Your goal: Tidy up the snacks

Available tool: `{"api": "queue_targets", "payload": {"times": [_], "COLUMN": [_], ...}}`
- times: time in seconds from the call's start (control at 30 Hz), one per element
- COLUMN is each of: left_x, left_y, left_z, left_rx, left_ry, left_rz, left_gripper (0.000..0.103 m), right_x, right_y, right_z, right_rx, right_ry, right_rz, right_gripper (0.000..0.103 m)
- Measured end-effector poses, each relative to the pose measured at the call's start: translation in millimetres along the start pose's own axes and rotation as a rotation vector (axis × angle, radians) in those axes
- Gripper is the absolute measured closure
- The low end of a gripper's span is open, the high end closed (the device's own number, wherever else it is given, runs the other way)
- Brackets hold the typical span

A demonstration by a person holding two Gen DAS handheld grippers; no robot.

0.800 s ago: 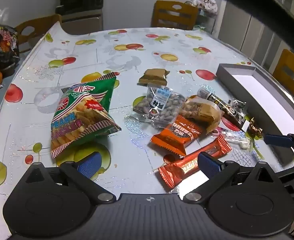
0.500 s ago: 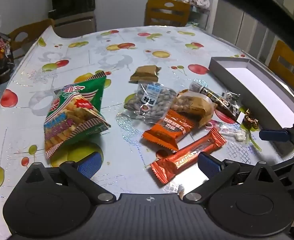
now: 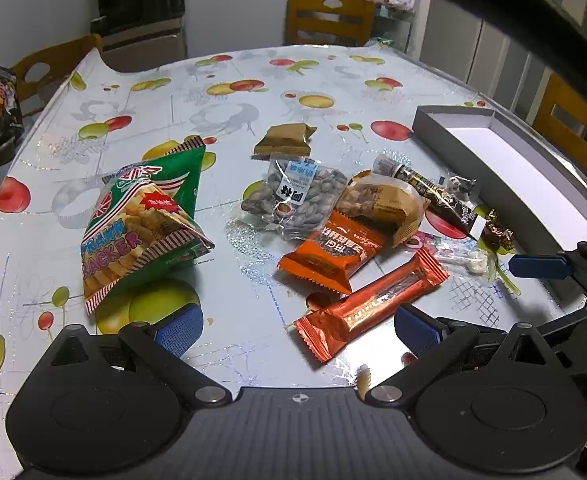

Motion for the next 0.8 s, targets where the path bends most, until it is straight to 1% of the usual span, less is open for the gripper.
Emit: {"api": "queue_targets", "payload": {"times": [0.8], "left_x": [-6.2], "left_y": [3.2], "left_z": [-4.5], "left_rx": [0.002], "left_ry": [0.000], "left_rz": [-0.013], "left_gripper": [0.000], "right_x": [-0.7], "right_y": [2.6], "right_z": [-6.5], "right_rx": [0.013], "right_ry": [0.008], "right_rz": [0.002], "right_gripper": [0.000]}}
Point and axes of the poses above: each gripper's, at about its wrist camera, not at the fingertips, and z roughly against the way its jaws point, x to its left, y to its underside, the point moved 8 cm from there along -z, roughly the way its jaws point, and after that the axes turned 3 degrees about z, right-handed, at the moved point
